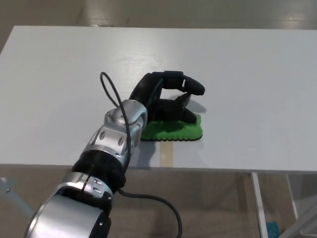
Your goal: Use the left hand to press on the green eraser and wipe the desk from center to the left and then back to center.
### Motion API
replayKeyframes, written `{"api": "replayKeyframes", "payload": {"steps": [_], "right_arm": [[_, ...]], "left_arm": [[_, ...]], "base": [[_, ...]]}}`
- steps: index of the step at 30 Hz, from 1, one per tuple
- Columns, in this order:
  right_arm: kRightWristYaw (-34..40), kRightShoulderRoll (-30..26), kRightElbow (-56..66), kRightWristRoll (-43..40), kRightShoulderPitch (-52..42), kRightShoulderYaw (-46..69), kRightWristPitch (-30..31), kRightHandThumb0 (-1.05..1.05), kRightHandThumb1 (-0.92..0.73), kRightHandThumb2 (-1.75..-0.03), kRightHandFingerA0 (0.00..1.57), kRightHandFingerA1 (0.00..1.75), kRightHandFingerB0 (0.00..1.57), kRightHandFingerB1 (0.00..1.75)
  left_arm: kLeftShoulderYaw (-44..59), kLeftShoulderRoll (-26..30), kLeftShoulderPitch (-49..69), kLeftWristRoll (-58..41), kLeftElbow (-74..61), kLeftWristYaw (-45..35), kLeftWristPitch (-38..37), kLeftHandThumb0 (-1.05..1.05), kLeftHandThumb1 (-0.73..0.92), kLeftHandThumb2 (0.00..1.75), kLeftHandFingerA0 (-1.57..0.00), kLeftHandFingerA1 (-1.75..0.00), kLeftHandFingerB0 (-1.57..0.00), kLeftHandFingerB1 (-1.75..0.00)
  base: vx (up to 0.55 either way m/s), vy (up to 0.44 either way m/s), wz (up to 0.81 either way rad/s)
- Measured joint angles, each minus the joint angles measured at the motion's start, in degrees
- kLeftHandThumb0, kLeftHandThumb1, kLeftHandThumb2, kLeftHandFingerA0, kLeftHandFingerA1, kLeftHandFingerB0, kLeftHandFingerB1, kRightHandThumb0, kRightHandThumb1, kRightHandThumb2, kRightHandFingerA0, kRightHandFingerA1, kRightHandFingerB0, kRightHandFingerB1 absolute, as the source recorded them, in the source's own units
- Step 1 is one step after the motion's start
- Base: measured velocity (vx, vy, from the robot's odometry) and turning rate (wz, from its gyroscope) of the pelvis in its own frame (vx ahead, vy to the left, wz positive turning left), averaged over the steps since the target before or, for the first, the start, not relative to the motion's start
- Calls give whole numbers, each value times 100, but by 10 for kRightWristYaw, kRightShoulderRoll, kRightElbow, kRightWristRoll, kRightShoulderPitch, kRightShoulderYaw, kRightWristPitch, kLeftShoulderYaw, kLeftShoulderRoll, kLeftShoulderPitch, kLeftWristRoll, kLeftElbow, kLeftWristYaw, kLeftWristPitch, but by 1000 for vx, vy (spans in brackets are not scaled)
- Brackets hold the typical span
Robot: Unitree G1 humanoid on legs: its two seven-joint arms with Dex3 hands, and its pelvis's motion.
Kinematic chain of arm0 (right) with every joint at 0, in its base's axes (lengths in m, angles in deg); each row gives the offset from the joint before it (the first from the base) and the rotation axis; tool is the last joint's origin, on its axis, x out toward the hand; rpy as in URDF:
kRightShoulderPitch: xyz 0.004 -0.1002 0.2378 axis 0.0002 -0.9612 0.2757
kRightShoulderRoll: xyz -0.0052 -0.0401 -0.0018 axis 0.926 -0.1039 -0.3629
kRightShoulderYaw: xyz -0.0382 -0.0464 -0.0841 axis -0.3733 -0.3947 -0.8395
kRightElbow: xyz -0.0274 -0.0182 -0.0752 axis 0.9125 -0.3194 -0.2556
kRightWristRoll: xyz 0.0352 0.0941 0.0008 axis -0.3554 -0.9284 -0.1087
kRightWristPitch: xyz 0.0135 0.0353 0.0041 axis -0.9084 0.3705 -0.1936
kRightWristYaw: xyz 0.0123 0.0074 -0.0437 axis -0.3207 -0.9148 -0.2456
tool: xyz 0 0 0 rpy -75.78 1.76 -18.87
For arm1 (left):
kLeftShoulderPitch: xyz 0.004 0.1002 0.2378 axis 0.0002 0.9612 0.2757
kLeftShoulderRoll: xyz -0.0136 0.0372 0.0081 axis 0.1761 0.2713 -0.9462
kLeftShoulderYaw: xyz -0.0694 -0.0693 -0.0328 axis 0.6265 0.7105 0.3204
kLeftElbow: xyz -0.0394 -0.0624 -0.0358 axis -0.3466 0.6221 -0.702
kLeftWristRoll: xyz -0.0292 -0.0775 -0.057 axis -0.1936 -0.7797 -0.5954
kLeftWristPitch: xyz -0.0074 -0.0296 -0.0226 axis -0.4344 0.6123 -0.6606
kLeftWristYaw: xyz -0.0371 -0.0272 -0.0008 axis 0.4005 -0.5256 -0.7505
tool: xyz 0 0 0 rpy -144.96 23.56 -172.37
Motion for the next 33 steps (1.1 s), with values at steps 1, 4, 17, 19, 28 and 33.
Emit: {"api": "replayKeyframes", "payload": {"steps": [1,4,17,19,28,33], "right_arm": [[-1,0,1,0,0,-1,1,-48,-77,-65,64,43,56,38],[-2,0,2,0,1,-3,3,-48,-77,-65,64,43,57,38],[-4,-1,2,0,3,-4,4,-47,-77,-64,66,43,59,39],[-3,-1,2,1,4,-5,4,-47,-77,-64,66,43,60,39],[-3,-1,1,2,4,-5,4,-47,-77,-64,66,43,60,39],[-2,-1,-1,4,4,-5,4,-47,-77,-64,65,43,60,39]], "left_arm": [[4,1,2,0,1,1,-1,-15,85,69,-104,-83,-87,-99],[16,1,5,2,2,3,-4,-15,84,71,-105,-83,-86,-99],[40,-16,43,9,0,19,-50,-13,81,72,-106,-85,-86,-101],[41,-20,50,9,-1,19,-58,-13,81,72,-106,-85,-87,-102],[57,-27,77,7,2,25,-85,-13,80,72,-106,-85,-89,-96],[64,-28,91,7,6,26,-102,-13,80,73,-105,-86,-88,-100]], "base": [[0,0,0],[0,0,0],[0,0,0],[0,0,0],[0,0,0],[0,0,0]]}}
